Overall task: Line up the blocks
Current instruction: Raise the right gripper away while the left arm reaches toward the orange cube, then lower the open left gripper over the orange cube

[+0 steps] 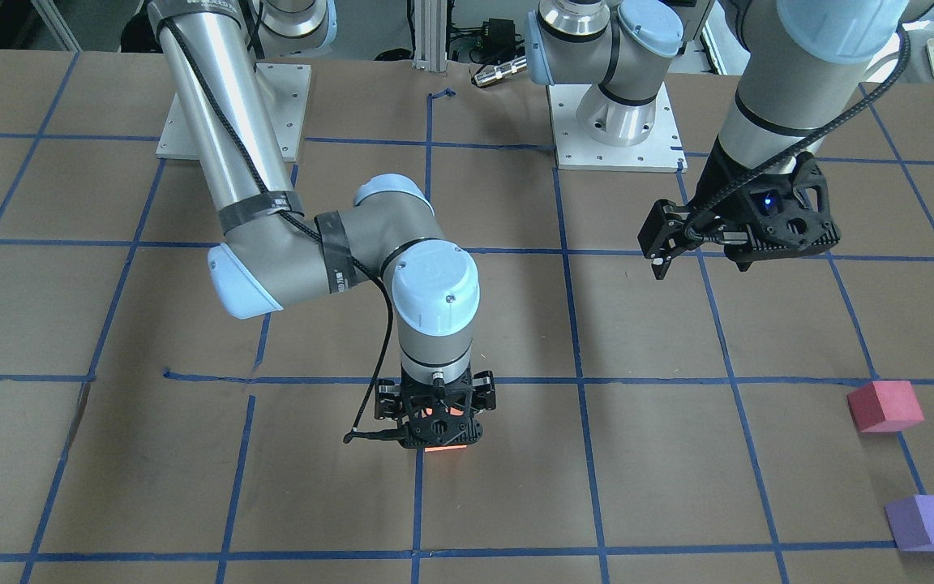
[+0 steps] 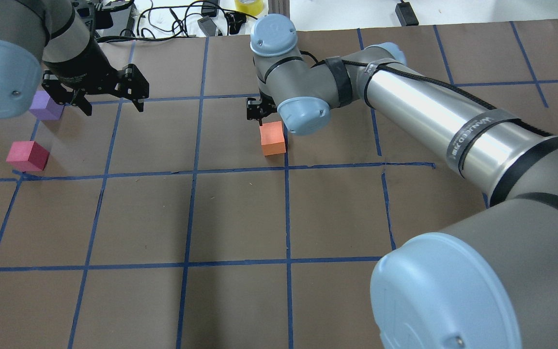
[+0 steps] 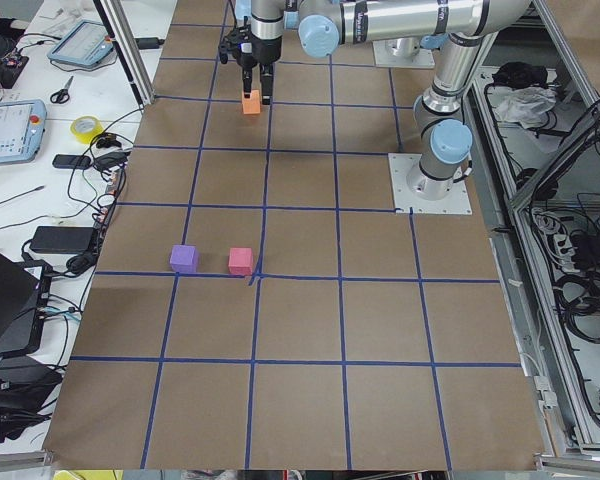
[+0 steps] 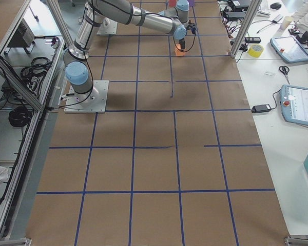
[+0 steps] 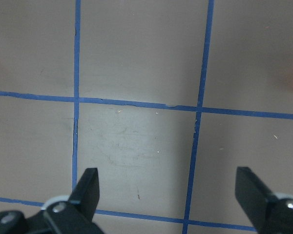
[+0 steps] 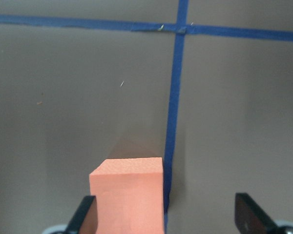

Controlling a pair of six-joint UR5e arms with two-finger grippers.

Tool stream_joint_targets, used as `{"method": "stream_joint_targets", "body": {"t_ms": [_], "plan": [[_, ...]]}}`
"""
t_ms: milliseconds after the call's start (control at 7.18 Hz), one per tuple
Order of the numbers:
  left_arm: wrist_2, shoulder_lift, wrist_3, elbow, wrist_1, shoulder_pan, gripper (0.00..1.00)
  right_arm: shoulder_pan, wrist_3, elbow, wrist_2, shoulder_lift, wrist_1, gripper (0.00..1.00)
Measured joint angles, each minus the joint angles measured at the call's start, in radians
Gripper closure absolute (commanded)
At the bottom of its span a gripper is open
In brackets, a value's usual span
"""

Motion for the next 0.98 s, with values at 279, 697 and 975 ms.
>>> {"method": "stream_joint_targets", "body": {"t_ms": [279,697,975], "plan": [[-0.037,-0.085,0.005,0.053,0.090,-0.006,0.00,-0.109,-0.088,0.013,0.024,-0.110,0.121,0.00],[-0.050,-0.285,-0.022,0.209,0.173,-0.095,0.00,-0.291,-0.219,0.005,0.012,-0.340,0.384,0.00],[-0.036,-0.396,-0.084,0.256,0.233,-0.181,0.00,-0.345,-0.255,0.001,0.008,-0.483,0.567,0.00]]}}
